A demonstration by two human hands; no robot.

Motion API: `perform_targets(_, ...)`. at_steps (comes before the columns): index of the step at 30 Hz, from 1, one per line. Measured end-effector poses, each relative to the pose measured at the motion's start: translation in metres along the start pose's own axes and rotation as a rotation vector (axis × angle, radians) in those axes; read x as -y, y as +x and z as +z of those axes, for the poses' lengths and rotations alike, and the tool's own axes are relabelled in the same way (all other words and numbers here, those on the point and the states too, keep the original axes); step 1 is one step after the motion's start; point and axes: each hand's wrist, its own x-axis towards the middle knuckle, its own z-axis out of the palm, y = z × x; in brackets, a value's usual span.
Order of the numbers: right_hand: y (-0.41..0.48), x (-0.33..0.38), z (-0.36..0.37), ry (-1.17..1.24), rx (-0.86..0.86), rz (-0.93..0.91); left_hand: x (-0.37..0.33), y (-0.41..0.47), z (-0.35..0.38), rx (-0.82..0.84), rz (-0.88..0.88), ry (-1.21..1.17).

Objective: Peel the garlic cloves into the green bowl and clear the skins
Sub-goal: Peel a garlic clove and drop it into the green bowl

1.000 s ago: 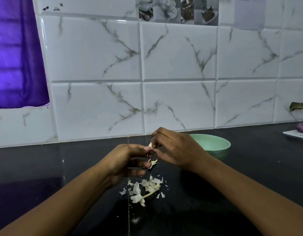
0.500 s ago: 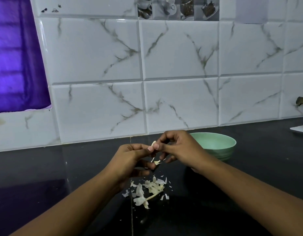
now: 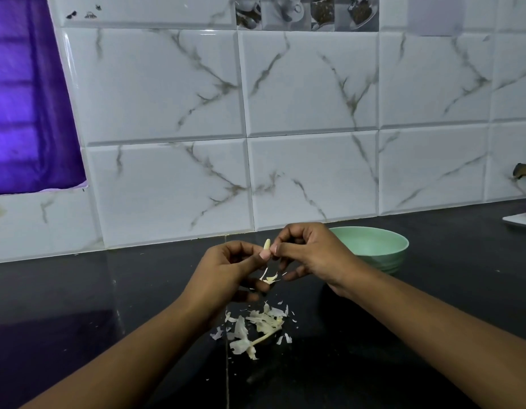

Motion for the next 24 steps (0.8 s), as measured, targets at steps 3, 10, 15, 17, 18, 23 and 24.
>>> perform_targets(3, -0.0008, 0.0002, 0.0006, -0.021, 0.023, 0.002, -0.001, 0.0011, -0.0022, -0.018, 0.044, -0.013)
perform_targets(10, -0.0013, -0.0004, 0.0009, -0.04, 0.051, 0.029, 0.0014, 0.0045, -0.0032, -0.037, 0.021, -0.079)
perform_targets(15, -0.0001, -0.0022, 0.0003, -0.104, 0.081, 0.091, 0.0025, 0.0056, -0.0032, -0.103, 0.034, -0.129)
perform_targets(17, -0.0011, -0.0034, -0.0008, -0.124, 0.146, 0.12, 0.0021, 0.0073, -0.0071, -0.133, 0.025, -0.136)
perform_targets(18, -0.002, -0.004, -0.0018, -0.153, 0.199, 0.138, 0.0021, 0.0075, -0.0088, -0.137, 0.02, -0.131)
perform_targets(23, -0.0033, -0.0037, -0.0025, -0.254, 0.333, 0.18, 0.002, 0.0059, -0.0076, -0.107, 0.021, -0.115)
perform_targets(24, -0.0031, -0.0031, -0.0026, -0.243, 0.321, 0.166, 0.0015, 0.0054, -0.0067, -0.103, 0.024, -0.111)
